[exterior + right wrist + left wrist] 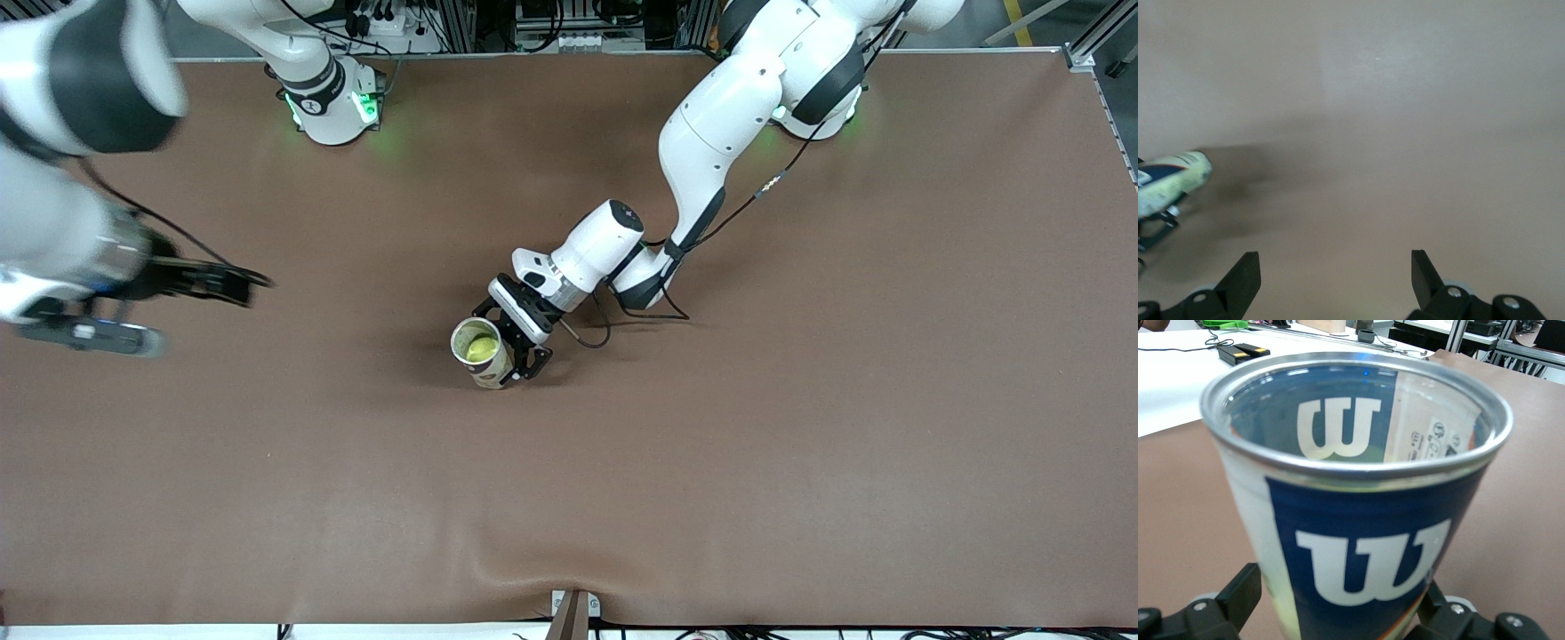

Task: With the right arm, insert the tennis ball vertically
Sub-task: 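Withdraw the open right gripper away from the can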

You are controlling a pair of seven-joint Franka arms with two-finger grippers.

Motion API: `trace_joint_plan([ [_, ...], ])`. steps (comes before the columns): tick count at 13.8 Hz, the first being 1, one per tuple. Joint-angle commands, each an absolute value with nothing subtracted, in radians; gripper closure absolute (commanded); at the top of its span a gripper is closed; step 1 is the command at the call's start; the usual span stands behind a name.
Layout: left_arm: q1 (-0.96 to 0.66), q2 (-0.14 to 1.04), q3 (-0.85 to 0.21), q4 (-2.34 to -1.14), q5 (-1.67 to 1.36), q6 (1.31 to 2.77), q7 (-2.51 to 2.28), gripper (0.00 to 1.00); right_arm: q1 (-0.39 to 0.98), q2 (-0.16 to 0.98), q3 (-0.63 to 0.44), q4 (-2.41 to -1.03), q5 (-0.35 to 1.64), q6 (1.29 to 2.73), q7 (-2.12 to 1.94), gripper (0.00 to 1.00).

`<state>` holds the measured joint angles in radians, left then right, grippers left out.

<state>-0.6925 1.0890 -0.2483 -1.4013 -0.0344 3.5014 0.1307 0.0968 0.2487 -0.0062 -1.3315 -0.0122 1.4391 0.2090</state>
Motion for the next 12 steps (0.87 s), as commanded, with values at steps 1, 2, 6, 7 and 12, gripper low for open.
trace_joint_plan([
  [1, -0.706, 1.088, -0.239, -1.391, -0.072, 3.487, 0.121, 0.0, 0.052, 0.238, 0.014, -1.345, -0.023, 1.434, 0.132, 0.0],
  [2, -0.704, 1.078, -0.239, -1.391, -0.072, 3.469, 0.121, 0.0, 0.035, 0.238, 0.017, -1.345, -0.015, 1.436, 0.132, 0.0],
  [6, -0.706, 1.063, -0.239, -1.391, -0.08, 3.43, 0.111, 0.0, 0.037, 0.235, 0.023, -1.342, -0.02, 1.436, 0.13, 0.0],
  [7, -0.713, 1.068, -0.239, -1.39, -0.084, 3.43, 0.103, 0.0, 0.032, 0.21, 0.023, -1.322, -0.015, 1.43, 0.127, 0.0],
  [12, -0.719, 1.071, -0.239, -1.388, -0.083, 3.43, 0.1, 0.0, 0.051, 0.137, 0.026, -1.318, -0.028, 1.313, 0.112, 0.0],
])
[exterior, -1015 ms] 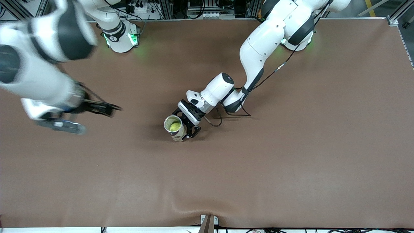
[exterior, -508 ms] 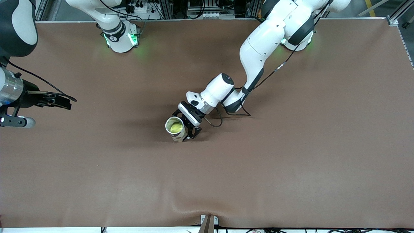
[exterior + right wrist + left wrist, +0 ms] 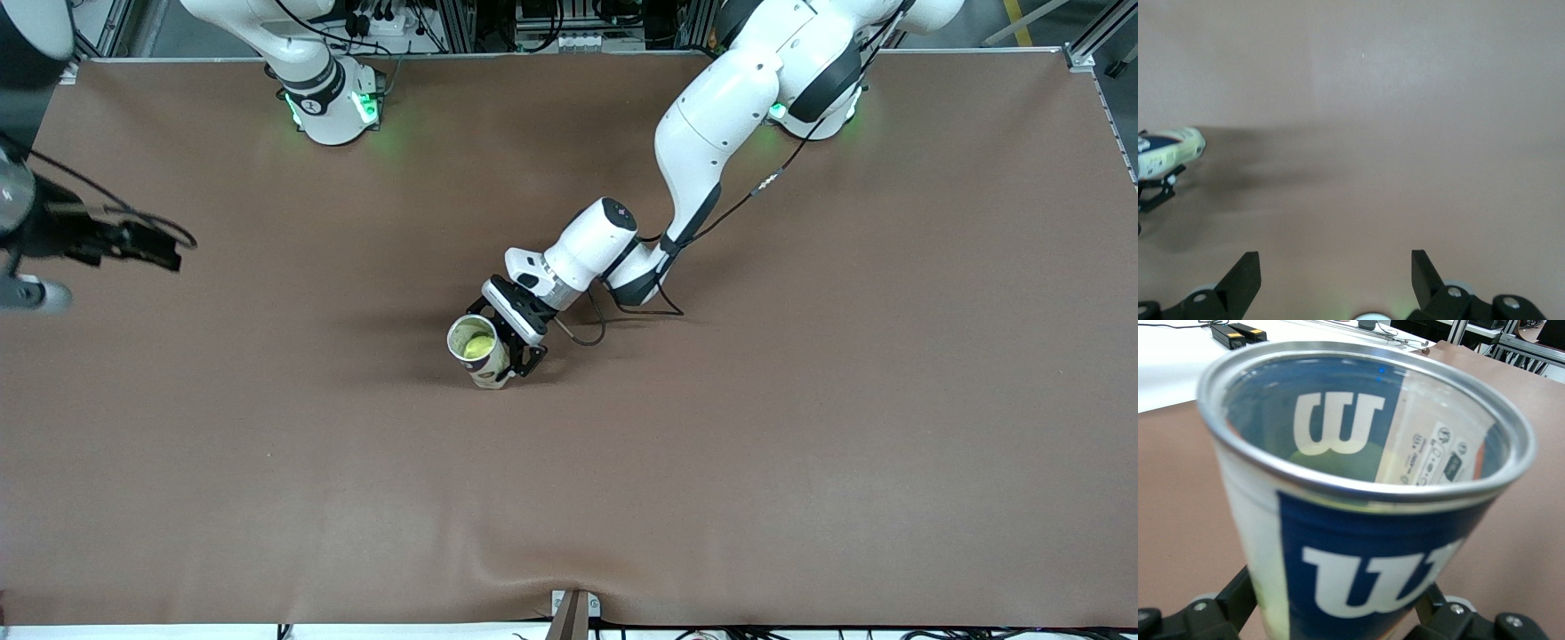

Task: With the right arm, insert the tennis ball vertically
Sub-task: 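Lower the upright can onto the table and open the left gripper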

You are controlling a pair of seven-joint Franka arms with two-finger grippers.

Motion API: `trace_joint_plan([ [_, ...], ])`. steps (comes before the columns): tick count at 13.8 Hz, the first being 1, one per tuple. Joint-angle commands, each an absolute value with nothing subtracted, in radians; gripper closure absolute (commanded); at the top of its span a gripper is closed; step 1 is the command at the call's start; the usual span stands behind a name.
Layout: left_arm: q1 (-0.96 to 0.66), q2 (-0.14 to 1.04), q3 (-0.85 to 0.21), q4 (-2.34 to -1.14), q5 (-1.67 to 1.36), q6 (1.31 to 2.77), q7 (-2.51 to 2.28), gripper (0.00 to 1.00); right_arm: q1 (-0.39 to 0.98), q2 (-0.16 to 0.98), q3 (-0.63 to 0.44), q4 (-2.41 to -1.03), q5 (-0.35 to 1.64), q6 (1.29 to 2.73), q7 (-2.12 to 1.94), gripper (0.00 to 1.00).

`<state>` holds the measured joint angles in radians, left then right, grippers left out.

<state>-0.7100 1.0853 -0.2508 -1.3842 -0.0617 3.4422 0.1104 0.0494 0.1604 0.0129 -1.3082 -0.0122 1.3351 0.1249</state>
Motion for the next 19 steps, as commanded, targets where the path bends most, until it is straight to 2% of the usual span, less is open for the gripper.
trace_joint_plan([
  [1, -0.719, 1.071, -0.239, -1.388, -0.083, 3.428, 0.1, 0.0, 0.061, 0.124, 0.028, -1.319, -0.035, 1.304, 0.113, 0.0],
  [2, -0.719, 1.071, -0.239, -1.39, -0.084, 3.425, 0.1, 0.0, 0.061, 0.082, 0.029, -1.347, -0.04, 1.319, 0.114, 0.0],
  [7, -0.721, 1.063, -0.238, -1.393, -0.091, 3.344, 0.097, 0.0, 0.034, -0.121, 0.037, -1.682, -0.038, 1.573, 0.112, 0.0],
  [9, -0.716, 1.058, -0.238, -1.397, -0.086, 3.324, 0.097, 0.0, 0.032, -0.173, 0.038, -1.771, -0.034, 1.652, 0.112, 0.0],
  [19, -0.689, 0.927, -0.222, -1.561, -0.077, 3.249, 0.097, 0.0, 0.02, -0.109, 0.037, -1.726, -0.025, 1.681, 0.114, 0.0],
])
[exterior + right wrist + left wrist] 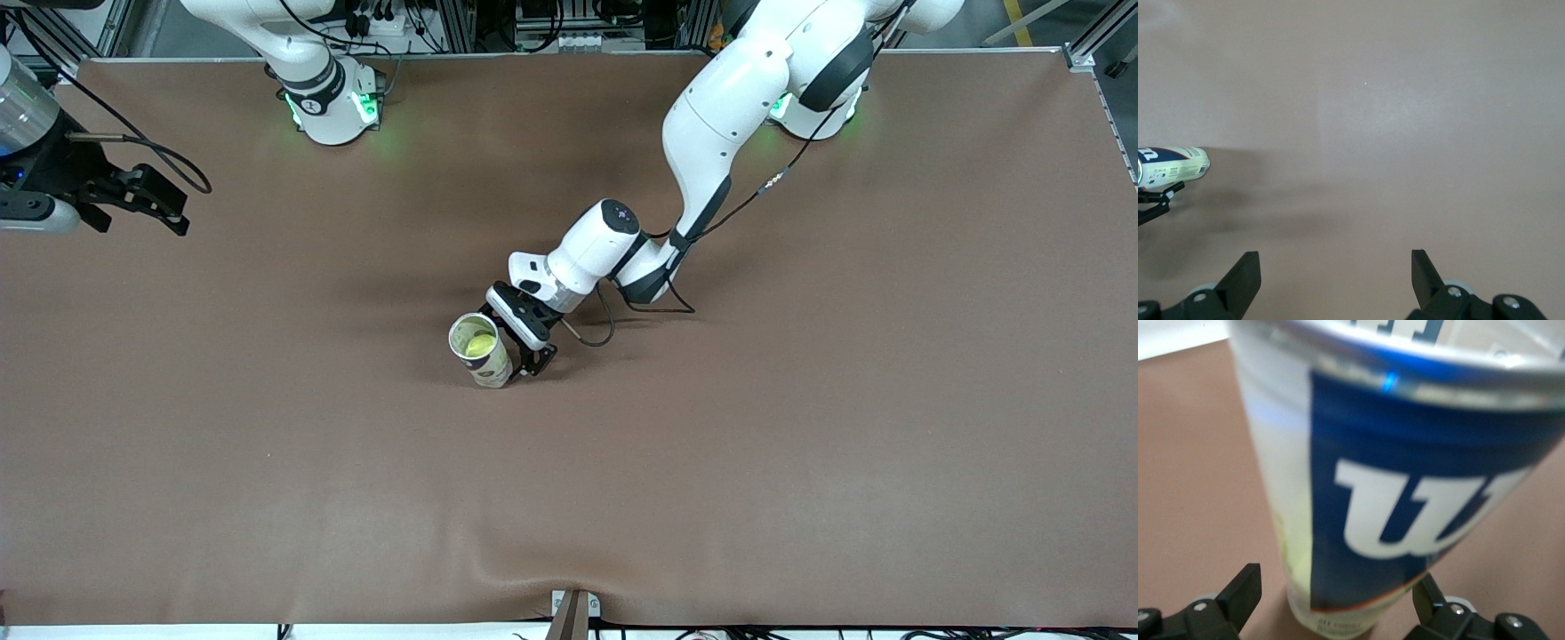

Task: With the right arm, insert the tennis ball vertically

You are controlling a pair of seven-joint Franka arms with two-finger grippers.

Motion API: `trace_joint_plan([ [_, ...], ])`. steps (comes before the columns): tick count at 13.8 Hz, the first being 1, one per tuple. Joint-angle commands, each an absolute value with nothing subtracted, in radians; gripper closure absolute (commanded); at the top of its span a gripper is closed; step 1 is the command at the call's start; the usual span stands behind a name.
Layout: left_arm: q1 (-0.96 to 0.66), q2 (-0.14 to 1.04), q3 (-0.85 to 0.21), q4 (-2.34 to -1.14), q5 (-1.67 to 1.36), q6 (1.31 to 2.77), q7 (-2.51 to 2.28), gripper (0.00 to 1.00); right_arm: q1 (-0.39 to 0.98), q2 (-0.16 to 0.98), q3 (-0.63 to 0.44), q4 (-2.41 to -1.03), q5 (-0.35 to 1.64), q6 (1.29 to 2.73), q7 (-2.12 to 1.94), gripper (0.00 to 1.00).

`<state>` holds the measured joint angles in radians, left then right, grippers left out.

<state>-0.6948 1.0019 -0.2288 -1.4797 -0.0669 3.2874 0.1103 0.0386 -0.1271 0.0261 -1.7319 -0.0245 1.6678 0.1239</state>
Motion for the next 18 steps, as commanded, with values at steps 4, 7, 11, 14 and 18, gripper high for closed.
trace_joint_plan([
  [4, -0.698, 0.875, -0.222, -1.63, -0.077, 3.231, 0.037, 0.0, 0.028, -0.024, 0.032, -1.591, -0.026, 1.609, 0.11, 0.0],
  [7, -0.695, 0.792, -0.222, -1.738, -0.077, 3.182, 0.009, 0.0, 0.031, -0.06, 0.034, -1.658, -0.026, 1.65, 0.11, 0.0],
  [11, -0.631, 0.637, -0.221, -1.871, -0.069, 2.958, 0.024, 0.0, 0.028, -0.064, 0.035, -1.674, -0.028, 1.658, 0.11, 0.0],
  [14, -0.52, 0.575, -0.213, -1.867, -0.038, 2.727, 0.026, 0.0, 0.029, -0.063, 0.037, -1.657, -0.037, 1.652, 0.11, 0.0],
  [18, -0.48, 0.551, -0.045, -1.761, -0.037, 2.518, 0.032, 0.0, 0.018, -0.054, 0.037, -1.626, -0.04, 1.651, 0.11, 0.0],
])
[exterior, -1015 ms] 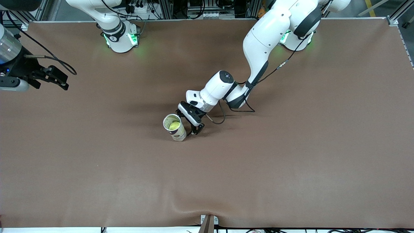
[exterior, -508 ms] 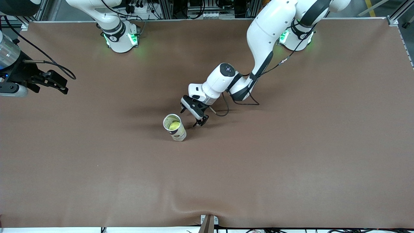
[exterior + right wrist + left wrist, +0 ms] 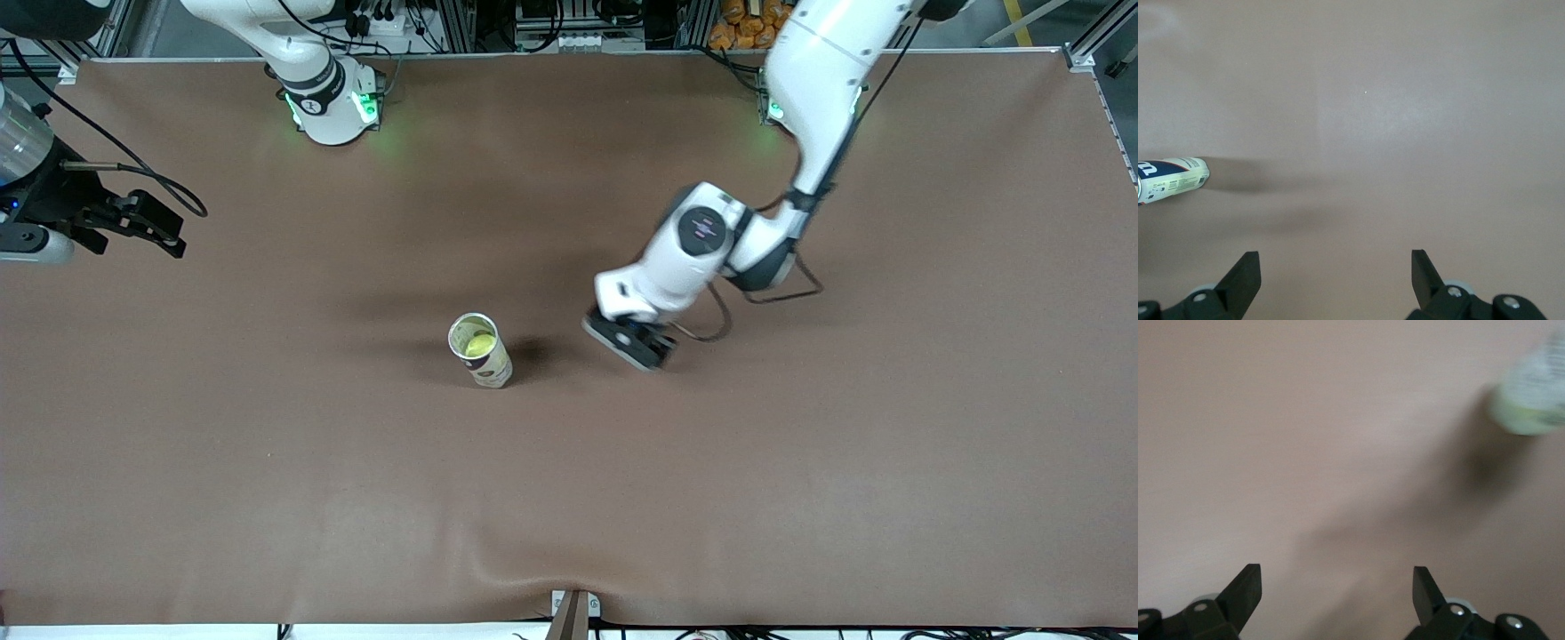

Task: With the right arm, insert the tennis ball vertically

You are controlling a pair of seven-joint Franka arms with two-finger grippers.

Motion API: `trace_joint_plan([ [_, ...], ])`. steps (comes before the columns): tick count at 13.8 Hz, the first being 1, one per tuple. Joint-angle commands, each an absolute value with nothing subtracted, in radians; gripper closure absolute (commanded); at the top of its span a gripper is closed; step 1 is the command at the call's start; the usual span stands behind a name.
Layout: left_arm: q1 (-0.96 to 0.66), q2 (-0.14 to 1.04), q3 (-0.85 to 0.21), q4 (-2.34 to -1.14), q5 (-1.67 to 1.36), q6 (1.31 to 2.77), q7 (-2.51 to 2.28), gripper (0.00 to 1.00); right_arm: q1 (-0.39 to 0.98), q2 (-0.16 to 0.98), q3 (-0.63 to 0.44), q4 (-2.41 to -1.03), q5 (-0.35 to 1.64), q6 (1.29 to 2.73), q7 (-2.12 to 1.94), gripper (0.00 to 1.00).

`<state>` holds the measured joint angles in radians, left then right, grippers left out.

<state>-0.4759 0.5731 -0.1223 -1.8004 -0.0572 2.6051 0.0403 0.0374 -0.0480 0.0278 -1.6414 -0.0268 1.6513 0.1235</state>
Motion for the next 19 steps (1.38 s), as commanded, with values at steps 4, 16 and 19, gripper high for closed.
trace_joint_plan([
  [4, -0.468, 0.548, 0.162, -1.646, -0.032, 2.318, 0.134, 0.0, 0.022, -0.049, 0.037, -1.589, -0.043, 1.618, 0.121, 0.0],
  [16, -0.249, 0.372, 0.192, -1.427, -0.101, 1.691, 0.054, 0.0, 0.015, -0.038, 0.037, -1.549, -0.043, 1.598, 0.114, 0.0],
  [19, -0.23, 0.281, 0.193, -1.425, -0.089, 1.587, 0.043, 0.0, 0.009, -0.038, 0.037, -1.549, -0.044, 1.597, 0.114, 0.0],
])
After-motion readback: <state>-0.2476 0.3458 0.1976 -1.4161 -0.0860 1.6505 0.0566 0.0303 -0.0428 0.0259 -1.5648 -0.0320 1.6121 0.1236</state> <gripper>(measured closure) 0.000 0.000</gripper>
